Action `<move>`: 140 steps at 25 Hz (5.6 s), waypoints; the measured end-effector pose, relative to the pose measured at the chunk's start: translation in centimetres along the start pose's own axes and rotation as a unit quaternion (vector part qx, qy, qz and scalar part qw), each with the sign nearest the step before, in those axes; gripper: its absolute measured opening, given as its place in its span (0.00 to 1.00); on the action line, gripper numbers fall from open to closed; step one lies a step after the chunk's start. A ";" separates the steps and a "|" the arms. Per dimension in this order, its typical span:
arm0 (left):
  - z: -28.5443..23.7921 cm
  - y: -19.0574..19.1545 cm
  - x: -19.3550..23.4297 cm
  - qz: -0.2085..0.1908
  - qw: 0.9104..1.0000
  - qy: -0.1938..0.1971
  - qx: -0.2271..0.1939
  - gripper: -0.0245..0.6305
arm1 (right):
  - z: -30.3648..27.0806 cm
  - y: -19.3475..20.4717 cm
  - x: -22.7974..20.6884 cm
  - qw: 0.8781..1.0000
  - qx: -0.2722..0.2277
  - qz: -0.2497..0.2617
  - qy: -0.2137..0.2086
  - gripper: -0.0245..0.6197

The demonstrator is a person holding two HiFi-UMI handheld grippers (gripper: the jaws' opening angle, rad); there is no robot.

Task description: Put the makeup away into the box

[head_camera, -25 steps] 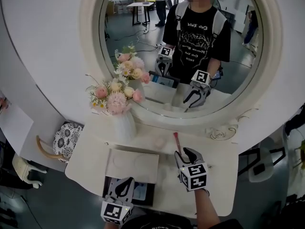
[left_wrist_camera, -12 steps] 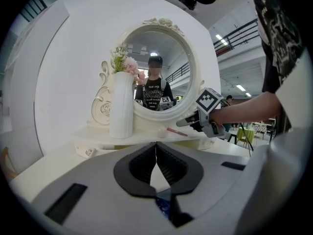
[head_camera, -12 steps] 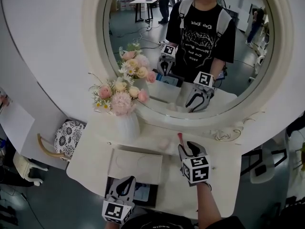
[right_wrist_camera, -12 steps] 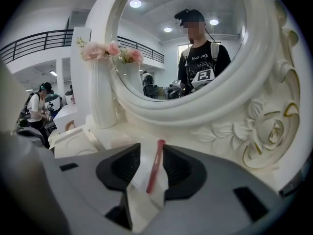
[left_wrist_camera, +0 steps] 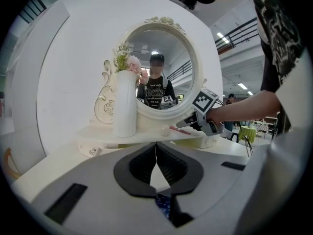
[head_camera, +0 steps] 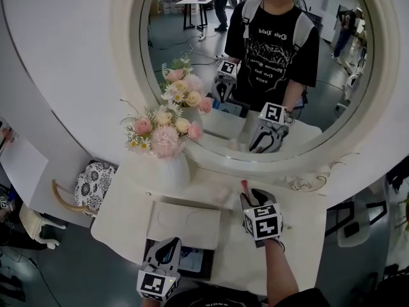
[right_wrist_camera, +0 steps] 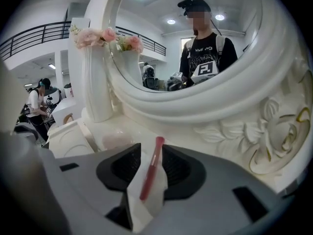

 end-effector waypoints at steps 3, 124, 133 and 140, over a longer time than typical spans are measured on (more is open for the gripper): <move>-0.2 0.0 0.2 0.000 1.000 -0.001 0.002 0.06 | -0.5 0.0 -0.3 1.000 0.007 -0.005 0.003 0.23; 6.8 2.3 2.2 0.017 0.997 -0.080 -0.002 0.06 | 7.1 2.7 13.6 0.982 -0.022 0.126 -0.137 0.11; 8.1 2.7 2.2 0.019 0.995 -0.099 -0.001 0.06 | 6.8 3.5 15.3 0.976 -0.017 0.140 -0.163 0.11; 8.4 2.8 2.1 0.019 0.995 -0.100 0.001 0.06 | 6.9 3.6 16.1 0.974 -0.013 0.147 -0.174 0.11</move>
Point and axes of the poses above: the fingertips, and each gripper's own axes: z backward along the fingers, x to its left, y out of its underside, the point moved 9 cm from there along z, backward along the fingers, and after that the axes turned 9 degrees about -z, right-handed, at the moved point
